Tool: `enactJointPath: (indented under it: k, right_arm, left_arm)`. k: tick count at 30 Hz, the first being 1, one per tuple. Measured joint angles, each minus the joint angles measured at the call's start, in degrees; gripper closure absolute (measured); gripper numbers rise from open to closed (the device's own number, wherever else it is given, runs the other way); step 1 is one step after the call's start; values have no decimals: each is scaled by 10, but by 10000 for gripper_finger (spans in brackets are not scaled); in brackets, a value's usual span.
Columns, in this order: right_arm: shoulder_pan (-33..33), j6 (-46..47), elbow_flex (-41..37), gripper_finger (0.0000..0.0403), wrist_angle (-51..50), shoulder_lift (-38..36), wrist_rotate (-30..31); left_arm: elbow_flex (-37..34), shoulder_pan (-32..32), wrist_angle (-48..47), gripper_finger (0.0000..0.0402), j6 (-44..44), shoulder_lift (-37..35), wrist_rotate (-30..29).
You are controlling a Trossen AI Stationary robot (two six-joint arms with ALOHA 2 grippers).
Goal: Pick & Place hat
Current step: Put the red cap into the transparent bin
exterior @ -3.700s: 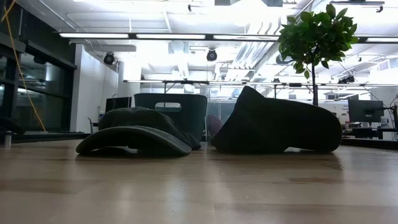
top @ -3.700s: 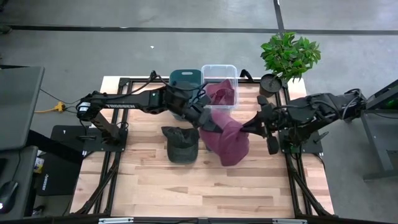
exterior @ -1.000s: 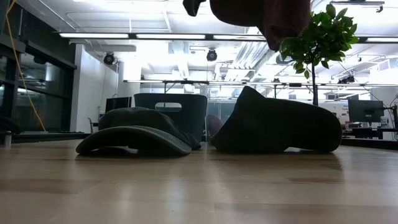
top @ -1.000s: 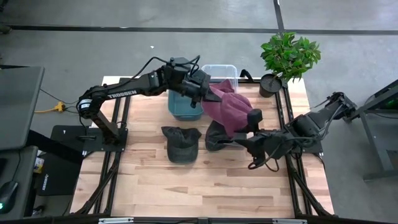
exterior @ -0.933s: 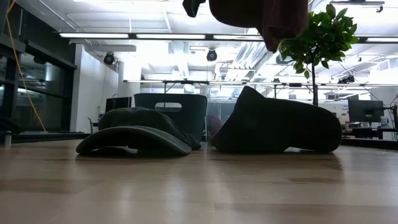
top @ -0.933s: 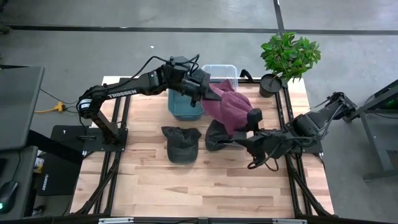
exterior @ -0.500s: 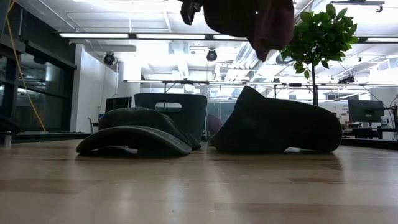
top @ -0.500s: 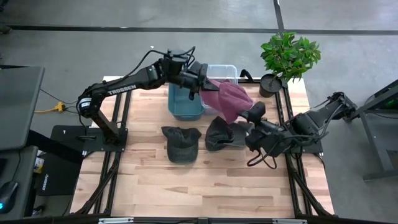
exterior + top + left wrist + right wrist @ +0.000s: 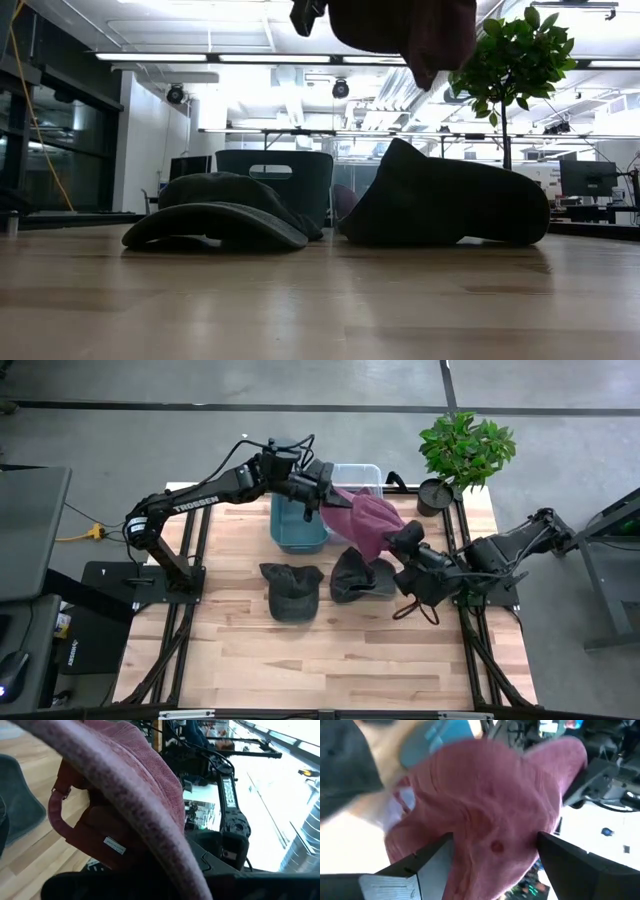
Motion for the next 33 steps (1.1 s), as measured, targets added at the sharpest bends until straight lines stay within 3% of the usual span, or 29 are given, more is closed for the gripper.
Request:
enactJointPath:
  k: [14,19,28,33]
  right_arm:
    - [-72,-230,-32,123,221,5,-63]
    - [-67,-296,-47,123,276,5,-39]
    - [-33,-293,-48,123,299,5,99]
    - [7,-291,-48,123,312,4,112]
  left_arm:
    - [0,-16,34,401,-15,0,29]
    - [0,-16,29,401,-16,0,20]
    - [0,-15,25,401,-16,0,-11]
    - [0,-9,25,401,-16,0,-25]
